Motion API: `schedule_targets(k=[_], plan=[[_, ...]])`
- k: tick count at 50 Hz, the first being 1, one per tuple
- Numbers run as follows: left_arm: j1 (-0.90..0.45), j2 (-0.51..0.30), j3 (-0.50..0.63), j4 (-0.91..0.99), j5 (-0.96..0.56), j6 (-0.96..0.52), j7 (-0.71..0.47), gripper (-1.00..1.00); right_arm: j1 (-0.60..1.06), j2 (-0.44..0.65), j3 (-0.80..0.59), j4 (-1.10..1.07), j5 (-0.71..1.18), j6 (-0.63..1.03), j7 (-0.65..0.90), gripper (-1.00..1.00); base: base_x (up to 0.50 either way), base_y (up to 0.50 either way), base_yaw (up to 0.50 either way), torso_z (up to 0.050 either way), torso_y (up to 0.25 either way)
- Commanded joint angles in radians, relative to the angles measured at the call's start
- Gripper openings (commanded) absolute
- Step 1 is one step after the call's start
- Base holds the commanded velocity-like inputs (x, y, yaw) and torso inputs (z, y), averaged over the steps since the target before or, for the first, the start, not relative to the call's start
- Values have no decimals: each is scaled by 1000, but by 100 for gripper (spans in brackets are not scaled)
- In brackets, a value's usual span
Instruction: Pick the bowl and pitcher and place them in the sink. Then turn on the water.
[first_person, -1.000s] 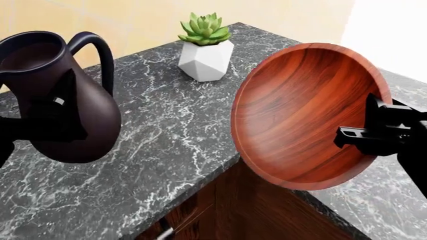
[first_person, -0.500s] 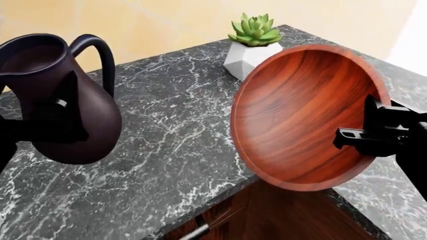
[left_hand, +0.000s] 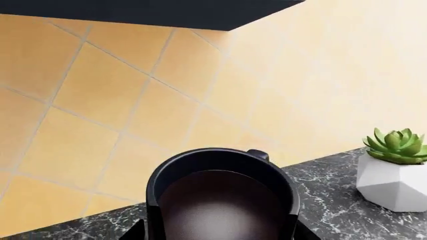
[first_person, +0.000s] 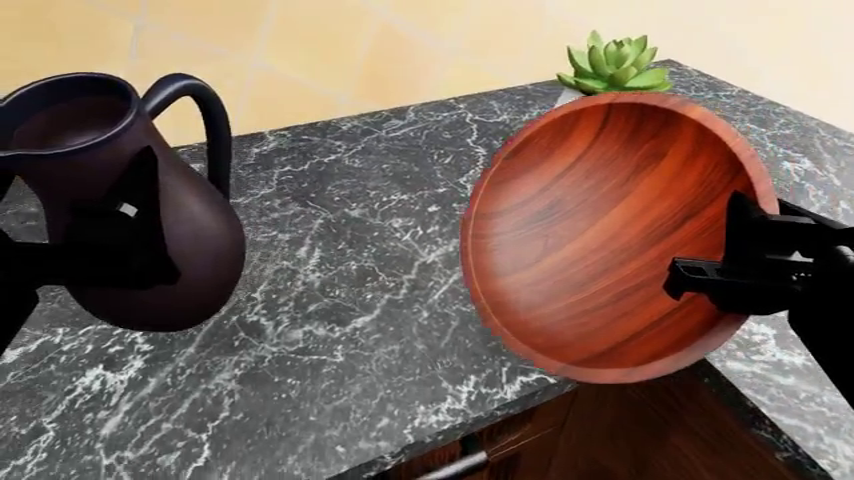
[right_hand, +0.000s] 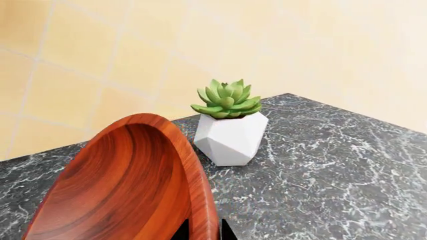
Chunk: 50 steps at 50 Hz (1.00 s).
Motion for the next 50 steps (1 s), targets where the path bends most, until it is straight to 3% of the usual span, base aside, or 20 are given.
schedule_targets(k=[1,50], plan=[[-15,-1,-20,1,10,17,-9,-100,2,1,10,-1,-9,-2,-4,-100,0,0,500,0,0],[2,-3,-14,2,28,34,1,-100,13,-1,-14,3,-24,-4,-12,-100,0,0,500,1,2]])
